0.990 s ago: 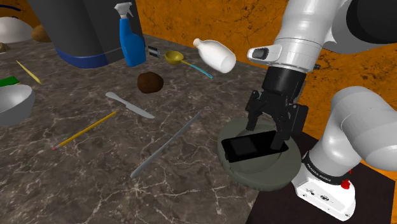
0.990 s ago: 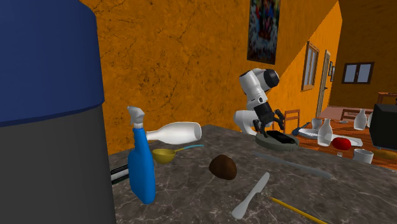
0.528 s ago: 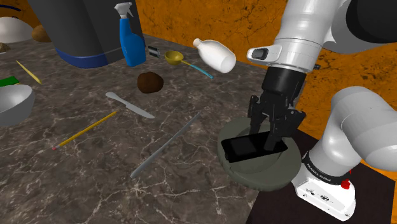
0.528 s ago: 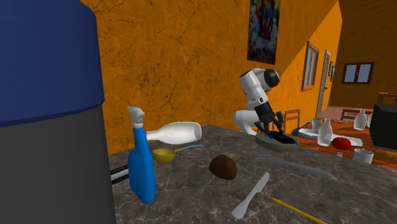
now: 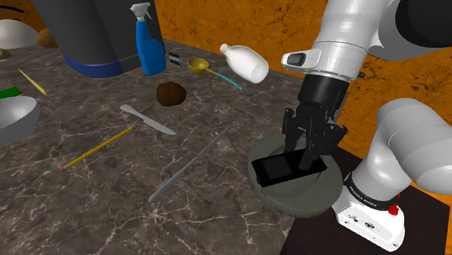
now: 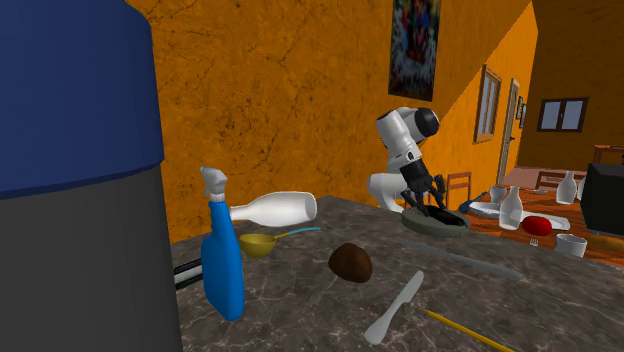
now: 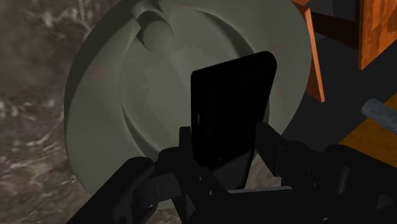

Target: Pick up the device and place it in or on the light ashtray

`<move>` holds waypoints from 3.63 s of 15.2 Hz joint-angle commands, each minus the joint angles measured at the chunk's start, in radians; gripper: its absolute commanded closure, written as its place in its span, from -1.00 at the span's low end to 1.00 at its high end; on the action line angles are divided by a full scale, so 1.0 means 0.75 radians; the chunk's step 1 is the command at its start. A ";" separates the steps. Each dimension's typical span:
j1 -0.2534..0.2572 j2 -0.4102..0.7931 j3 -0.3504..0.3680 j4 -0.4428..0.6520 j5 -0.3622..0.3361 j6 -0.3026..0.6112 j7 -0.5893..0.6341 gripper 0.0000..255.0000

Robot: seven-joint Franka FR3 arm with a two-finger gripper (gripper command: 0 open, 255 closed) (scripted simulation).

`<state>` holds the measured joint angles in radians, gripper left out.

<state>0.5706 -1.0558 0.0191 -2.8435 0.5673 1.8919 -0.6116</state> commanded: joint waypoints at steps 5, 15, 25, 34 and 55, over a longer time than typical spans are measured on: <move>-0.014 0.004 -0.006 0.066 -0.038 -0.083 0.030 1.00; -0.017 0.029 -0.024 0.248 -0.070 -0.224 0.102 1.00; -0.016 -0.046 -0.014 0.176 -0.062 -0.224 0.107 1.00; -0.013 -0.070 0.000 0.036 -0.038 -0.120 0.054 1.00; -0.051 -0.065 -0.090 0.187 -0.126 -0.283 0.063 -1.00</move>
<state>0.5324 -1.1049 -0.0478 -2.7044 0.4729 1.6808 -0.5646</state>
